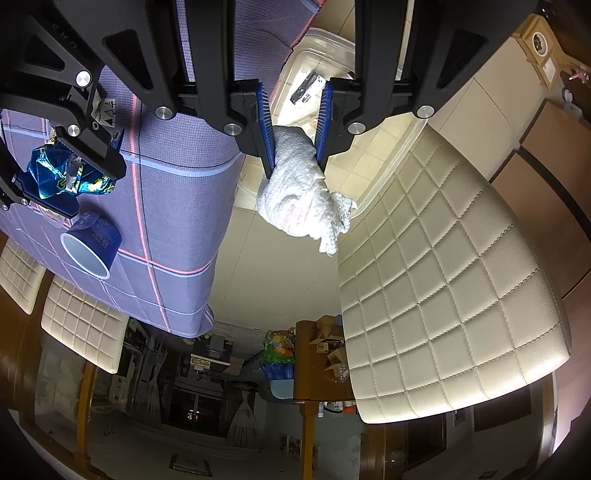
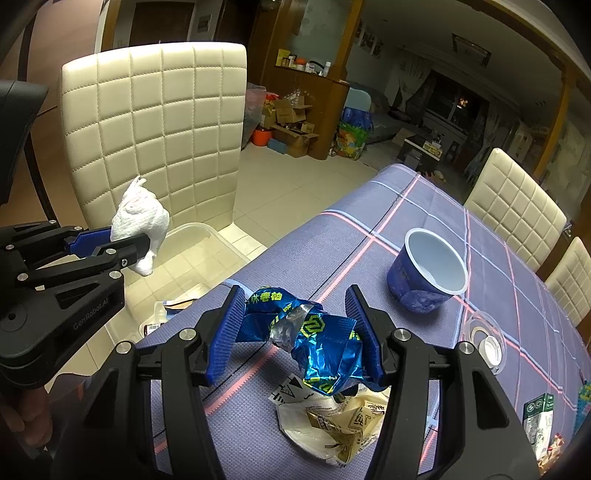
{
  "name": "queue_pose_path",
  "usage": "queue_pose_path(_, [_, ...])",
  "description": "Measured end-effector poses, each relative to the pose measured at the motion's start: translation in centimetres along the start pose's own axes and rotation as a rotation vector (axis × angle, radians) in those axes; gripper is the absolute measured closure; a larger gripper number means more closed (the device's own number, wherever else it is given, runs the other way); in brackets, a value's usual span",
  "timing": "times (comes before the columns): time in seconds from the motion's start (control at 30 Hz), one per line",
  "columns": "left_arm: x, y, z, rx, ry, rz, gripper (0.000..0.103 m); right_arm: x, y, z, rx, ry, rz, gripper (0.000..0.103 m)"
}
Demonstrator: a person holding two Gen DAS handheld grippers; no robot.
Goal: Collect trash
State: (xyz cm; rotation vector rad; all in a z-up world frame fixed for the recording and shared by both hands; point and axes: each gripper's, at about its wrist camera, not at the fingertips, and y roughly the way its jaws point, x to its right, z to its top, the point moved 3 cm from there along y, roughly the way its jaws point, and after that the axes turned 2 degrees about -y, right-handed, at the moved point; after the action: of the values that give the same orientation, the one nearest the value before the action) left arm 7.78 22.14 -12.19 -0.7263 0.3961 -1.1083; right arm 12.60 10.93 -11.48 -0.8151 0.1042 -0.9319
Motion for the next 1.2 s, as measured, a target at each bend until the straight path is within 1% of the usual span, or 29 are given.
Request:
queue_pose_path(0.77, [-0.7,-0.1,0.0,0.000,-0.010,0.005,0.082,-0.7,-0.1,0.5,0.003,-0.010,0.006,0.045])
queue_pose_path(1.2, [-1.6,-0.2,0.2,0.007,-0.037,0.031,0.082,-1.3,0.3,1.5,0.019,-0.023,0.015,0.044])
